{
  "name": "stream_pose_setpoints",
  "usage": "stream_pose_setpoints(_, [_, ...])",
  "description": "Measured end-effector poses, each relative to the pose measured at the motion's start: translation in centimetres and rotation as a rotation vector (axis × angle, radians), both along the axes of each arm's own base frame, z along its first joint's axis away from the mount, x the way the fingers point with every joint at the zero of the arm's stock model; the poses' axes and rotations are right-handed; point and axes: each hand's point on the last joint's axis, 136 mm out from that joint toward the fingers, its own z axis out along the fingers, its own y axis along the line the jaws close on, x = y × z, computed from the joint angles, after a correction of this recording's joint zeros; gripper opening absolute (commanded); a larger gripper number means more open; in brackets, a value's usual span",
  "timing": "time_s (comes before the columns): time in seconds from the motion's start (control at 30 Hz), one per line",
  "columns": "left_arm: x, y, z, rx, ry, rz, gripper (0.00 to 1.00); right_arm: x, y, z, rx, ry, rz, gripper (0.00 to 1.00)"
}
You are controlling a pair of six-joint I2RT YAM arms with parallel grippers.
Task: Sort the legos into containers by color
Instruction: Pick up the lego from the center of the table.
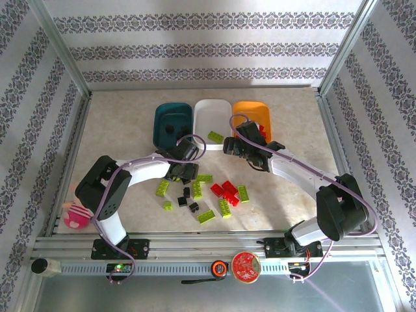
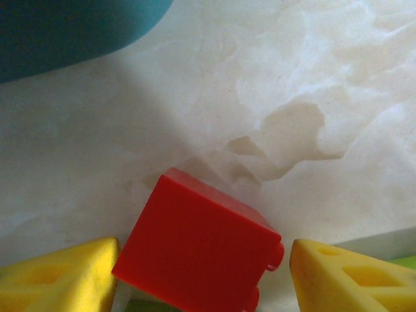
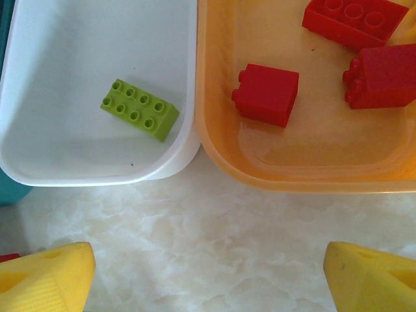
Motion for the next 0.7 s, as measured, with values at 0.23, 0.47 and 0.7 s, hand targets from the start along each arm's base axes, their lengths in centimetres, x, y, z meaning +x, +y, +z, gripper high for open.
stream_pose_setpoints(0.23, [0.7,-0.1,0.2,0.002,-0.032,-0.002,0.53,-0.1,-0.2,-0.3,-0.004,0.005,-0.003,0.91])
stream_pose_setpoints(0.47, [1.2,-0.5,0.5,-0.016,-0.058,-0.005,0.42,-0.3,-1.3,-0.7,-0.014,0.007,-0.029,0.91])
stream_pose_setpoints(0.7, [1.6,-1.2,2.5,-0.049,-0.097,-0.013,0.37,-0.8,-4.8,1.4,0.006,-0.059,-0.113,0.91])
